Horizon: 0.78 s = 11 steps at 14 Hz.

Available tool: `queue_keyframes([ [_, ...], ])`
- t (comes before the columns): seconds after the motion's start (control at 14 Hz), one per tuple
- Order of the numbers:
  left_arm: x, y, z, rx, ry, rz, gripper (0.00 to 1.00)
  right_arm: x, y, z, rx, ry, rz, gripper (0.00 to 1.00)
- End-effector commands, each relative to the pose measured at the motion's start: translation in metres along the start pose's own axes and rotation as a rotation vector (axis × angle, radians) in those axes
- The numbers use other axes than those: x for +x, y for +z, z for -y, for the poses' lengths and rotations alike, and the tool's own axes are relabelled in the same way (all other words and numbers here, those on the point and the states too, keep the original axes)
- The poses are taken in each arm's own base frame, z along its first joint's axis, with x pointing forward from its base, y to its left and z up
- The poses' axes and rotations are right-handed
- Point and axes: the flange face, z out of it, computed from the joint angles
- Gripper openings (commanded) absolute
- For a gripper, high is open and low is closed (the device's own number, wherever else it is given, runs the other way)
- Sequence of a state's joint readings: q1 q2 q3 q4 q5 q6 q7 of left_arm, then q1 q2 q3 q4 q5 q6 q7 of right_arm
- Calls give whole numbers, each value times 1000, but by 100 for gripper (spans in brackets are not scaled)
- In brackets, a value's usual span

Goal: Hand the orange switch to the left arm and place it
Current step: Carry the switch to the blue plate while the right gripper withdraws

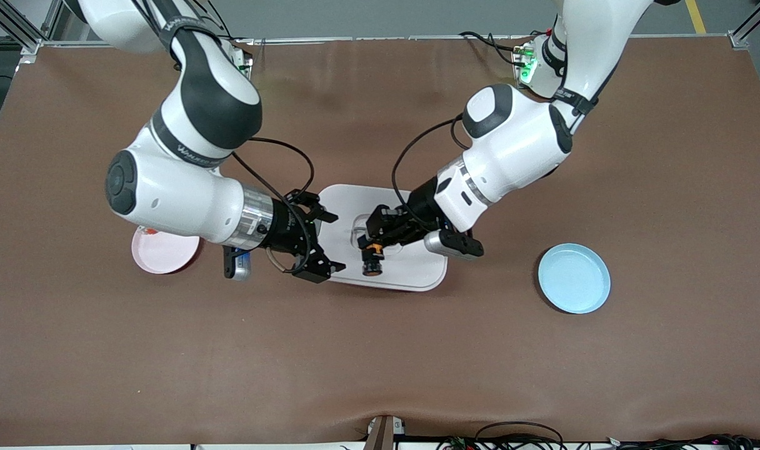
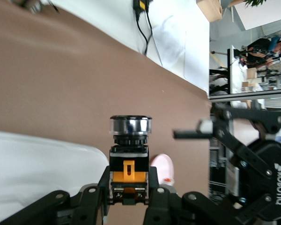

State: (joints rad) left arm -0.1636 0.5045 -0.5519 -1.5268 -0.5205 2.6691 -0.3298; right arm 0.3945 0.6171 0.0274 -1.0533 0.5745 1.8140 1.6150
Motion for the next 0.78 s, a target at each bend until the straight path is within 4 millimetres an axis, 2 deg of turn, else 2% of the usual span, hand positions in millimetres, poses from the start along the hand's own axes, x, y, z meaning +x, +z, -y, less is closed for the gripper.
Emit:
queue_keyframes([
  [0.0,24,-15,18,61,80,-45,0,22,-10,-4,-93,-169,-73,100],
  [0.07,27,-17,24,89,112,-44,0,30,-13,-8,-135,-240,-105,100],
  [0.36,61,-44,72,241,261,11,0,79,-46,-15,-214,-382,-126,100],
  [0.57,80,-74,112,321,401,140,0,121,-69,-22,-284,-492,-125,100],
  [0.71,93,-98,145,349,478,231,0,133,-90,-32,-338,-599,-158,100],
])
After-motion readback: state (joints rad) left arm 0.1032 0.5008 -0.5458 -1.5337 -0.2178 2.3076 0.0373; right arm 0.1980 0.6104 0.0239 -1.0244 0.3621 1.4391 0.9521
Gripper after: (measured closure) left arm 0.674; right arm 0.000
